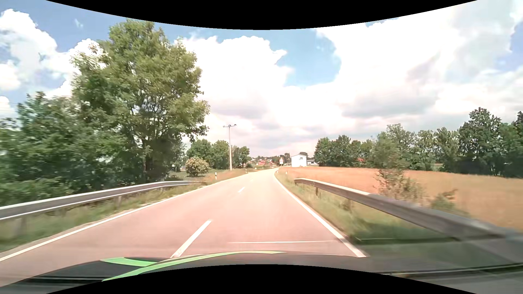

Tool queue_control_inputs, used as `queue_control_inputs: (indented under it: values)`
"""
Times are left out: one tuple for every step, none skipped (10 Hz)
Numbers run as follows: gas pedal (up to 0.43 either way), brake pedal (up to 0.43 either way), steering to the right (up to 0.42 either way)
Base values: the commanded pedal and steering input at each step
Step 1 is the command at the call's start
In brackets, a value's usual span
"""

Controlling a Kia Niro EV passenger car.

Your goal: Follow the waypoints while adhering to traffic rules and regulations

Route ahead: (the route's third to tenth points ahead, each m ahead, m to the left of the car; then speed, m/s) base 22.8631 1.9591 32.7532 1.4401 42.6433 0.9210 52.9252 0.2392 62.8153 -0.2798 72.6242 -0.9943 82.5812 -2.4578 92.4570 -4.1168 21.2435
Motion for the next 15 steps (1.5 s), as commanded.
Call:
queue_control_inputs:
  values:
    - [0.098, 0.0, 0.008]
    - [0.098, 0.0, 0.008]
    - [0.098, 0.0, 0.007]
    - [0.098, 0.0, 0.007]
    - [0.098, 0.0, 0.007]
    - [0.098, 0.0, 0.007]
    - [0.098, 0.0, 0.006]
    - [0.098, 0.0, 0.006]
    - [0.098, 0.0, 0.006]
    - [0.098, 0.0, 0.006]
    - [0.098, 0.0, 0.005]
    - [0.098, 0.0, 0.005]
    - [0.098, 0.0, 0.005]
    - [0.098, 0.0, 0.005]
    - [0.098, 0.0, 0.005]
